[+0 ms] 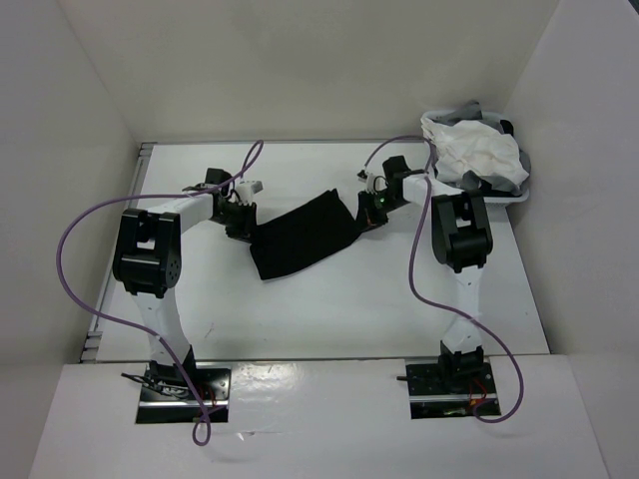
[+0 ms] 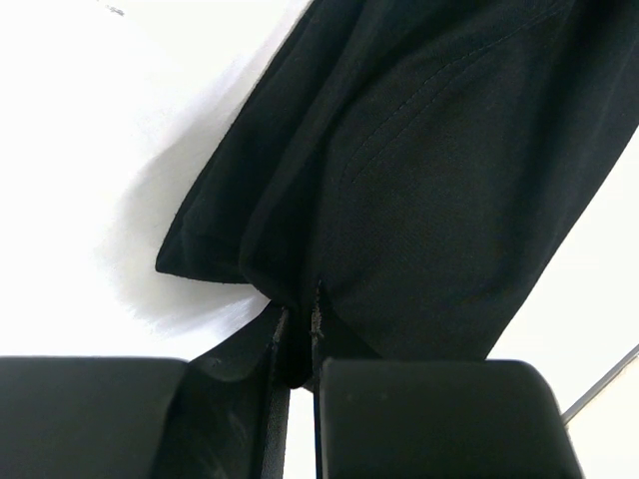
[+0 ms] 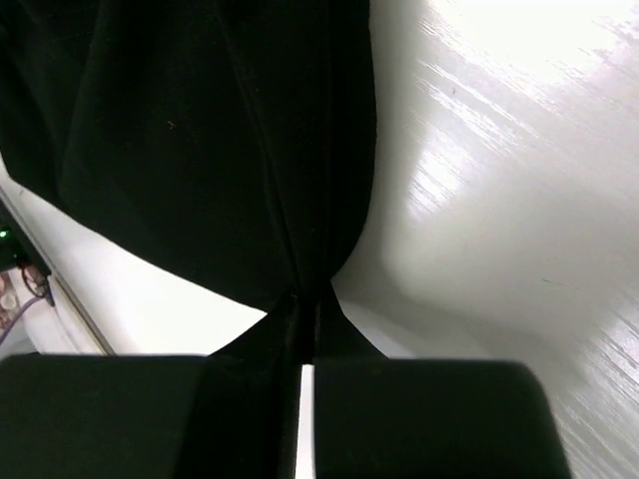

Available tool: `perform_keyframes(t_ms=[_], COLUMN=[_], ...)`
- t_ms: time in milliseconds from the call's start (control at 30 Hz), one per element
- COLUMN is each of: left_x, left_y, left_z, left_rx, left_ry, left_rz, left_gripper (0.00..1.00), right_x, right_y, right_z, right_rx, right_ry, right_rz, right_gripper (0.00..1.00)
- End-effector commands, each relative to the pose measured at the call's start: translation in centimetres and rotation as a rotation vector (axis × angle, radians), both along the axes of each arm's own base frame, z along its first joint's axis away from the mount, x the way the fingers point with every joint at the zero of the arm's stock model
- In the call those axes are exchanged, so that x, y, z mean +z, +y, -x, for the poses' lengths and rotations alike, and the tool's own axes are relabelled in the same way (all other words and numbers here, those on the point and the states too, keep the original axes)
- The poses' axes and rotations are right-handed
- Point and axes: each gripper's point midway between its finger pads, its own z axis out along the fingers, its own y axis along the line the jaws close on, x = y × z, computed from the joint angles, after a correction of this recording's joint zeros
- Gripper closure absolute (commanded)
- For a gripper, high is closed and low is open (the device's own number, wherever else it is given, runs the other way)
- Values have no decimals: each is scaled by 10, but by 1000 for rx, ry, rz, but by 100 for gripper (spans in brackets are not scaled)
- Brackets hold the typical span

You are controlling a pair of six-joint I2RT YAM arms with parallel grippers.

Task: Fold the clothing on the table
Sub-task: Fold the skirt

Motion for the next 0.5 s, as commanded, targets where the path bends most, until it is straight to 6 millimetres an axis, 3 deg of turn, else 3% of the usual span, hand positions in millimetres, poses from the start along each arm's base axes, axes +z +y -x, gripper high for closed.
perform_keyframes(t_ms=[0,233,467], left_x=[1,-6,-8], left_y=[-4,-4,-3], left_z=[6,8,5], left_rx=[-7,-6,-3], left_ry=[20,39,39], left_rz=[32,30,21], left_gripper=[99,100,100], right_x=[14,81,99], right_y=[-12,-7,22], right_z=[-11,-30,-9], right_rx=[-17,-63,-6], right_ry=[-107,-375,-459], right_rz=[136,323,415], right_gripper=[100,100,100])
